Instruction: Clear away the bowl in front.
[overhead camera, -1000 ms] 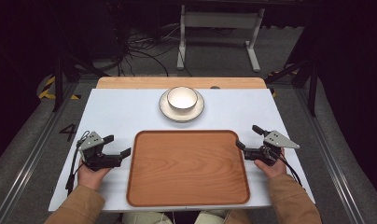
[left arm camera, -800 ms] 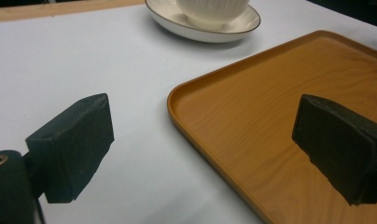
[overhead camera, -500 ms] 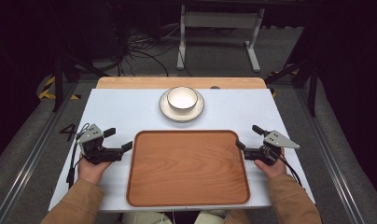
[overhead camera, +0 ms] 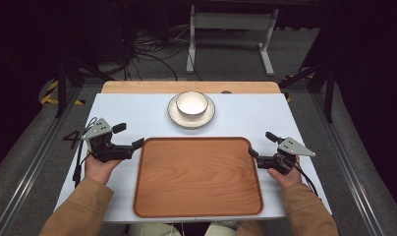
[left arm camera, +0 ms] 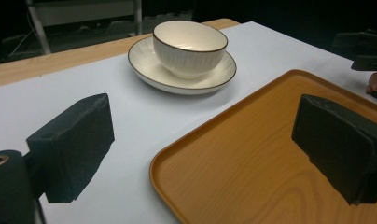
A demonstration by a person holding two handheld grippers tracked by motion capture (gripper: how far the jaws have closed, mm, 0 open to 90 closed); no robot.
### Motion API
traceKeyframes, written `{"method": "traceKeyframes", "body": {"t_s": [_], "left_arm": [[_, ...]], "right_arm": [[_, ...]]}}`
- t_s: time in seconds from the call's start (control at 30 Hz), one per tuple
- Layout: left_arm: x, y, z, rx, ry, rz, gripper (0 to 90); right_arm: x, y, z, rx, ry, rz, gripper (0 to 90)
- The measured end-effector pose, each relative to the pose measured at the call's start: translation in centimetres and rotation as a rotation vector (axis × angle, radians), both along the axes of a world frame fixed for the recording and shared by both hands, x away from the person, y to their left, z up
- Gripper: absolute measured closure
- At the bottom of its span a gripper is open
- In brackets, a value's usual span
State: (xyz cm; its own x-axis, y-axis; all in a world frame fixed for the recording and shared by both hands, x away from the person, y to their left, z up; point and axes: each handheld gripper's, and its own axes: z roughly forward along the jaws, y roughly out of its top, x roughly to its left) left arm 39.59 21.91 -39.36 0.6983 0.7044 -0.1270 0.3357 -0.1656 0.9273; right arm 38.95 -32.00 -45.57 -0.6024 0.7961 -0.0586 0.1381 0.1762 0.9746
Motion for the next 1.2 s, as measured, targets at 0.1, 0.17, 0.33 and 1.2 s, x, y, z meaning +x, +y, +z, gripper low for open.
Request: {"method": "traceKeyframes", "body": {"t_s": [0.1,0.17,0.33,1.2], "left_arm": [[0.4,-0.6,0.7,0.009,-0.009,-0.015,6.6],[0.5,-1.0,1.1,0.004,-0.018,-0.019,6.6],[1.0,-1.6,1.9,0.001,-0.019,-0.033,6.3],[4.2,-4.3,3.1,0.024,-0.007,-0.064,7.0]], "right_arm": [[0.0,0.0,0.0,0.0,0.0,0.0,6.7],[0.0,0.0,0.0,0.0,-0.001,0.001,6.7],[0.0,0.0,0.0,0.0,-0.001,0.001,6.6],[0.0,0.0,0.0,0.001,0.001,0.001,6.6]]}}
